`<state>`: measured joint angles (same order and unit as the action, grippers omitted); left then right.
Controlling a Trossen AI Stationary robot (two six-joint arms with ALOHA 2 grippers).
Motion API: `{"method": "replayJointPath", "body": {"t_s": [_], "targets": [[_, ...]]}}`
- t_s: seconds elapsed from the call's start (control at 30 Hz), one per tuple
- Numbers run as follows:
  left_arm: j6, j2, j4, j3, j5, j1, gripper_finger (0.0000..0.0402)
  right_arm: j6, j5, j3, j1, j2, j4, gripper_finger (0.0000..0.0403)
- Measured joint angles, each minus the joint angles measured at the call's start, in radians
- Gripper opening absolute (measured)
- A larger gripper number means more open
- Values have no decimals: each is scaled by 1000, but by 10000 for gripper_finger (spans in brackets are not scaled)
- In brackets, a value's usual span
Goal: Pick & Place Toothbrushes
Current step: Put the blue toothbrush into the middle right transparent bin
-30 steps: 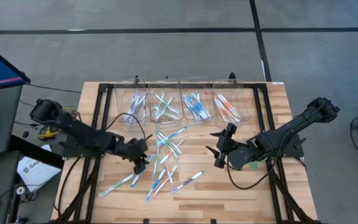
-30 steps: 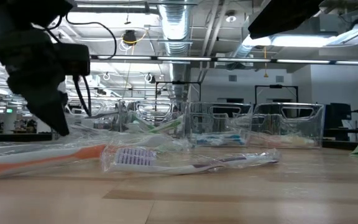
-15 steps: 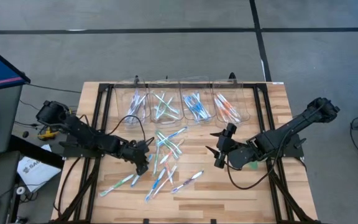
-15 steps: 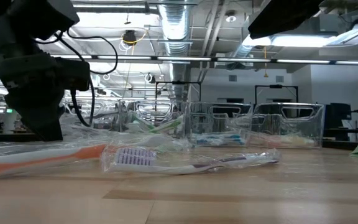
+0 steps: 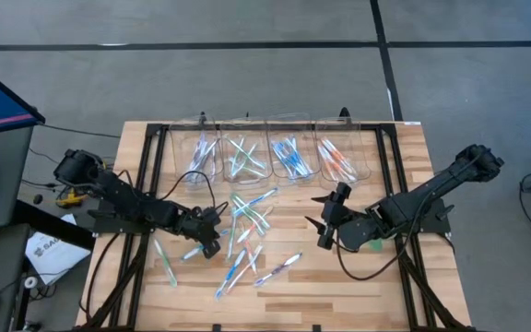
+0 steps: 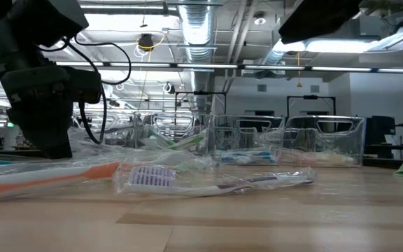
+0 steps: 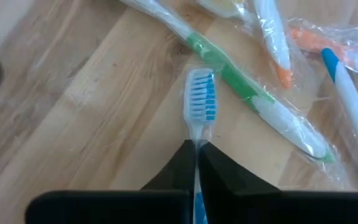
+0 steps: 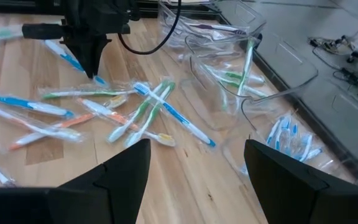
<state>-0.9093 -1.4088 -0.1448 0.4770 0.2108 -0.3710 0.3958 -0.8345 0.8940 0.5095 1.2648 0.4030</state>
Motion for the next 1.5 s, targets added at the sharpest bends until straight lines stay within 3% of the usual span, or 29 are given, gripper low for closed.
{"method": "replayJointPath", "body": {"t_s": [0.27,0.47,0.63,0.8,0.9,1.0,1.27,1.5], "targets": [[12,173,-9,-4,16,-14,1,24,66,-23,-2,27,-16,255],[137,367,24,-2,221,-70,1,13,69,-74,-47,120,-146,255],[418,418,230,-2,410,-106,1,-177,118,-73,-95,252,-368,255],[724,364,512,-3,397,-111,1,-399,299,-73,-135,385,-790,255],[840,316,653,-3,380,-97,1,-518,447,-72,-159,447,-1061,255],[909,264,769,-3,336,-80,1,-578,523,-71,-175,481,-1224,255],[939,149,1014,-3,156,-13,1,-482,570,-50,-208,571,-1362,255],[939,89,1080,-3,117,33,1,-473,572,-14,-234,603,-1358,255]]}}
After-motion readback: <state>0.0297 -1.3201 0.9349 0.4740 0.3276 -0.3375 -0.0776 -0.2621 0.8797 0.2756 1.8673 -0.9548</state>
